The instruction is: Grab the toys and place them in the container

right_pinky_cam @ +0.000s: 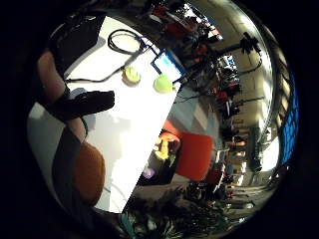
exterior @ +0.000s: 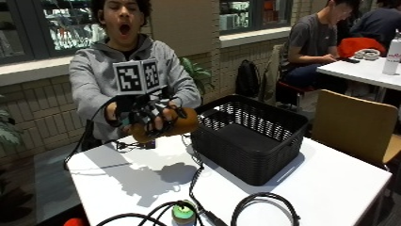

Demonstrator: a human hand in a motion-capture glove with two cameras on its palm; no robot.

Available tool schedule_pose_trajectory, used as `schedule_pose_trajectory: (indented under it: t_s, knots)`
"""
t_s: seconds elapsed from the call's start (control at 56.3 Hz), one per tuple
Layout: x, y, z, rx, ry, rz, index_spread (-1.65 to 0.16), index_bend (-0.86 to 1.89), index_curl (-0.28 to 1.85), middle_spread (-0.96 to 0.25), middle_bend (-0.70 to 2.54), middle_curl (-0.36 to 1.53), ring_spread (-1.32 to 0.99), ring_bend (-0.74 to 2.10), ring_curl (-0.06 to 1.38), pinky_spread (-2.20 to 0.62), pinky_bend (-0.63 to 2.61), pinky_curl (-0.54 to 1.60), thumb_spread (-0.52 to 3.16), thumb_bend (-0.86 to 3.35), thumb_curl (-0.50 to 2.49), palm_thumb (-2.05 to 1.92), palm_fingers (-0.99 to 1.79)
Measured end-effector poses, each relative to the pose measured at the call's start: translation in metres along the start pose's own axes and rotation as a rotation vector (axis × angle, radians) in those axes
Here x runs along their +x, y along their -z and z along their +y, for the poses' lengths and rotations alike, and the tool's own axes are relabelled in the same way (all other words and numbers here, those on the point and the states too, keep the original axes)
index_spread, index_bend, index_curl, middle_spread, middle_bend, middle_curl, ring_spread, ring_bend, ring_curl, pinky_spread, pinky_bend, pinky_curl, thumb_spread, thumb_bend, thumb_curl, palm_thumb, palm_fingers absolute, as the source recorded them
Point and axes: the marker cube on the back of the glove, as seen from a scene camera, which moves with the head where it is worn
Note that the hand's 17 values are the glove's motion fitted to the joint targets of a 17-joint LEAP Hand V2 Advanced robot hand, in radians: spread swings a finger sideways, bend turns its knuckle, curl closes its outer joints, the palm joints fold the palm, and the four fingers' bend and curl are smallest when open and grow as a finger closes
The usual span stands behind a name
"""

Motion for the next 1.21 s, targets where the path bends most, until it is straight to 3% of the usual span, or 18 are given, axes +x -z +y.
schedule_pose_trajectory:
  t_s: [0.178, 0.373, 0.942, 1.03, 1.173, 1.208]
  knots:
    - [-0.021, 0.013, -0.050, 0.071, 0.061, -0.110, -0.32, 0.12, 0.04, -0.27, 0.80, 0.81, -0.26, 1.62, 0.54, -0.32, 1.54, 0.48, 1.22, 0.19, 0.67, 0.72, 0.47]
    - [-0.058, -0.015, -0.090, 0.044, 0.129, -0.197, -0.31, 0.12, 0.06, -0.29, 0.79, 0.87, -0.26, 1.64, 0.54, -0.31, 1.54, 0.47, 1.15, 0.16, 0.74, 0.73, 0.48]
    - [-0.123, -0.003, -0.104, 0.109, 0.284, -0.135, -0.30, 0.10, 0.07, -0.33, 0.78, 1.00, -0.24, 1.69, 0.53, -0.29, 1.55, 0.46, 1.15, 0.07, 0.79, 0.67, 0.45]
    - [-0.124, 0.000, -0.101, 0.152, 0.369, -0.042, -0.30, 0.10, 0.07, -0.33, 0.78, 1.01, -0.24, 1.70, 0.53, -0.28, 1.55, 0.46, 1.17, 0.06, 0.78, 0.68, 0.44]
    - [-0.133, 0.011, -0.098, 0.217, 0.473, 0.078, -0.29, 0.06, 0.07, -0.31, 0.81, 1.00, -0.22, 1.66, 0.53, -0.23, 1.42, 0.45, 1.32, 0.04, 0.71, 0.61, 0.14]
    - [-0.136, 0.013, -0.096, 0.212, 0.462, 0.080, -0.29, 0.06, 0.08, -0.28, 0.78, 0.97, -0.21, 1.55, 0.50, -0.19, 1.39, 0.44, 1.31, -0.03, 0.66, 0.50, -0.10]
